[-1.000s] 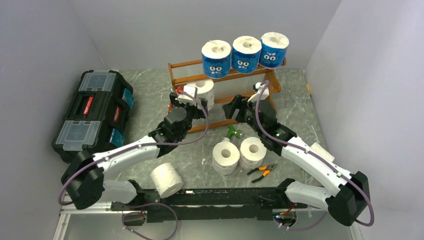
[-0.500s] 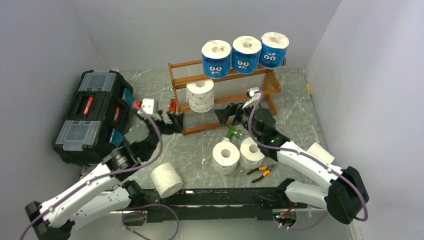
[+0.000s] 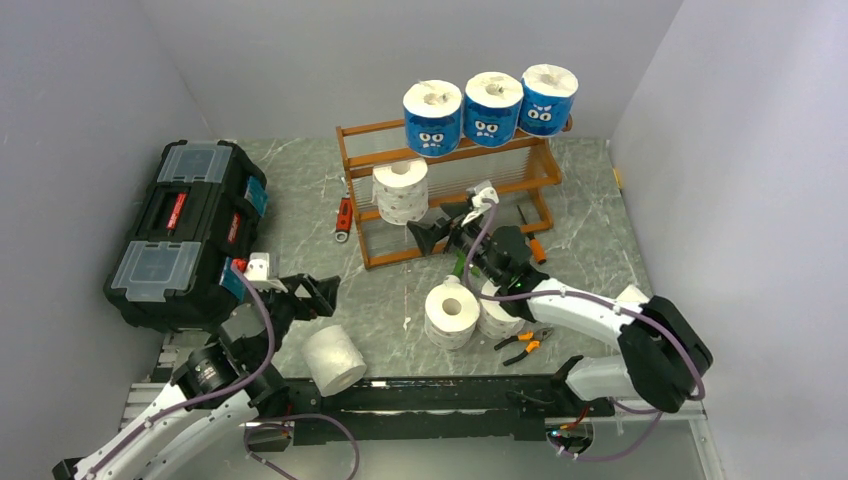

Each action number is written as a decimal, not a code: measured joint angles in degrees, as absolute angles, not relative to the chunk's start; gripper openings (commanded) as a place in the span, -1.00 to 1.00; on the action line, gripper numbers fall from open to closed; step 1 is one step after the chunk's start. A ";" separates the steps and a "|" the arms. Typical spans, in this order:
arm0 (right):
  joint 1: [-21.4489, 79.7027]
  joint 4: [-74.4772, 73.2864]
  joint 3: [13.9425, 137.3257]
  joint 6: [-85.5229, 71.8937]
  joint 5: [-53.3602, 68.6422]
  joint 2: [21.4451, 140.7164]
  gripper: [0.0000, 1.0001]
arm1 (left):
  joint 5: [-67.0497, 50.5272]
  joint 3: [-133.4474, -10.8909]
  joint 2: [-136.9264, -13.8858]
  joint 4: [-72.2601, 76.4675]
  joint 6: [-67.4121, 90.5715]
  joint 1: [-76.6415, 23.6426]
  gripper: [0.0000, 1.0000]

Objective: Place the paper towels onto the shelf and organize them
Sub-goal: Place the paper towel on the shelf.

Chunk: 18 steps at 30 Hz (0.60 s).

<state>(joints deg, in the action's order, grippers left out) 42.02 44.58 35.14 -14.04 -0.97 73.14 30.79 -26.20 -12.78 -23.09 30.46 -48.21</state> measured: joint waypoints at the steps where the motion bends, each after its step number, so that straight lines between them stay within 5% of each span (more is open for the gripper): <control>1: 42.13 45.36 35.14 -13.58 -1.04 74.08 0.91 | 30.79 -25.87 -11.88 -23.94 31.03 -48.21 0.97; 18: 42.81 52.99 39.03 -11.40 -4.36 86.00 0.93 | 30.83 -25.12 -9.72 -28.95 35.03 -48.21 0.99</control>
<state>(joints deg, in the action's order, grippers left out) 42.81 52.99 39.03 -11.40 -4.36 86.00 30.83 -25.12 -9.72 -28.95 35.03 -48.21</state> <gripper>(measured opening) 0.963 0.990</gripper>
